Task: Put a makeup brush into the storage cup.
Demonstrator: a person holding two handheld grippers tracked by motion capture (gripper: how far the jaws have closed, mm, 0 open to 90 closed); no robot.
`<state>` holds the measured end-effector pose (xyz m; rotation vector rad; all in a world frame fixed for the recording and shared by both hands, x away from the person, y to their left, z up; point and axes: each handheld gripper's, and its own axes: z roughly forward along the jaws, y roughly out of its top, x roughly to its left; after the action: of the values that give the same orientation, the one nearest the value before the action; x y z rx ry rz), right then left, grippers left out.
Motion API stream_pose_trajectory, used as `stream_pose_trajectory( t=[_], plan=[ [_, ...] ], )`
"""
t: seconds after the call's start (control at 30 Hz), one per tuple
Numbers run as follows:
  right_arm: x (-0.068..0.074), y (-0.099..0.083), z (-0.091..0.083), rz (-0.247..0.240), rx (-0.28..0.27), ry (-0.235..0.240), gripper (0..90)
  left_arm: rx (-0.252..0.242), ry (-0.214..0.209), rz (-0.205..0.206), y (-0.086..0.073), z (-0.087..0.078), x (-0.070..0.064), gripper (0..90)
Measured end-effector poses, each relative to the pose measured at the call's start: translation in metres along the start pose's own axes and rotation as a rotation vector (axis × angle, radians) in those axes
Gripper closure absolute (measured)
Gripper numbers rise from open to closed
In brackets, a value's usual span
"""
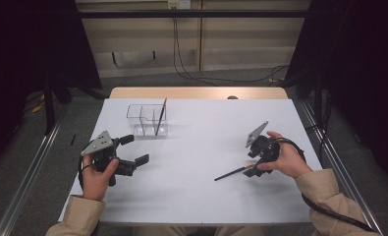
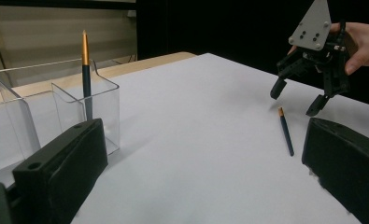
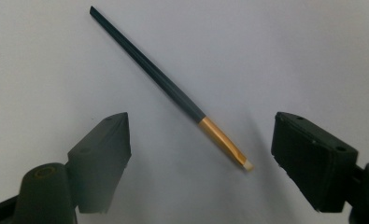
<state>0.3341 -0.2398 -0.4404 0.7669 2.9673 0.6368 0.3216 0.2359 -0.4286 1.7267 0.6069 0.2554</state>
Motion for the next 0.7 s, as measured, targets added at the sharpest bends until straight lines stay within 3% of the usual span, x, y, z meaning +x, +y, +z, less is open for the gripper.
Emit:
stream_pose_trajectory(
  t=[0.23,0.7],
  plan=[
    [0.000,0.005,0.007,-0.041,0.022,0.006,30.9,0.000,0.003,0.001,0.000,0.000,0.000,0.2],
    [0.004,0.017,0.021,-0.069,0.086,0.029,50.2,0.008,0.000,0.006,-0.001,0.000,0.001,0.3]
  ],
)
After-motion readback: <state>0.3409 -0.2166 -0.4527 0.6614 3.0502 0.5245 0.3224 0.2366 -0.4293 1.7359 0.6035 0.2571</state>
